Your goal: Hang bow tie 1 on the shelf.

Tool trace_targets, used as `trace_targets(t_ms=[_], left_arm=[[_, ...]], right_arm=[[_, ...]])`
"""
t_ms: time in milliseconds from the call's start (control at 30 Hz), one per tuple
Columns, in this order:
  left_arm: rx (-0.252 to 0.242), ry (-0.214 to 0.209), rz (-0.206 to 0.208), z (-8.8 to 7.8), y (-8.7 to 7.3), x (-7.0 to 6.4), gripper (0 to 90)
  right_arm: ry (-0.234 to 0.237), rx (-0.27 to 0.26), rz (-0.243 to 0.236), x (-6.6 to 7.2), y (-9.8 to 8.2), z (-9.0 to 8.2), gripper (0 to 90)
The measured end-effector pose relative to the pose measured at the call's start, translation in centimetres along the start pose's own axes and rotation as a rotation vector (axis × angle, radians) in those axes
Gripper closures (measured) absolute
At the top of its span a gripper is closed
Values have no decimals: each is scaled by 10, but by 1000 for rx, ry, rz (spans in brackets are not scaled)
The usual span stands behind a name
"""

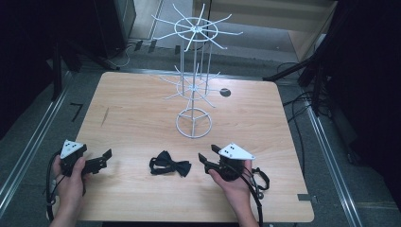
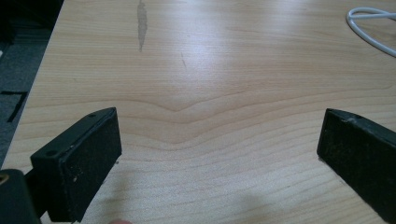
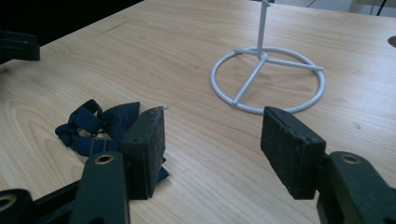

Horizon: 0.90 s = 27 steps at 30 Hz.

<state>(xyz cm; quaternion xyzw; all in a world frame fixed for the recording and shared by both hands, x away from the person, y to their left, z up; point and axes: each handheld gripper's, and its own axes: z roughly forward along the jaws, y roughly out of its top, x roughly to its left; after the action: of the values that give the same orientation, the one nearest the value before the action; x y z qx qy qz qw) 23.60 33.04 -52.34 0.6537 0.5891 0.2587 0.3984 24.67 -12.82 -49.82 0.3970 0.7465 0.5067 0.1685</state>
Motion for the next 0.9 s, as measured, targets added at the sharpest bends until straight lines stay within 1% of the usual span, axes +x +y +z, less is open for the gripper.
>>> trace_targets(t_ms=[500, 700, 900], left_arm=[[-3, 1, 2, 0, 0, 0, 1], [-2, 0, 2, 0, 0, 0, 1], [-2, 0, 2, 0, 0, 0, 1]], right_arm=[[47, 26, -8, 18, -1, 25, 412], [61, 41, -11, 23, -2, 31, 412], [91, 67, -8, 29, -6, 40, 430]])
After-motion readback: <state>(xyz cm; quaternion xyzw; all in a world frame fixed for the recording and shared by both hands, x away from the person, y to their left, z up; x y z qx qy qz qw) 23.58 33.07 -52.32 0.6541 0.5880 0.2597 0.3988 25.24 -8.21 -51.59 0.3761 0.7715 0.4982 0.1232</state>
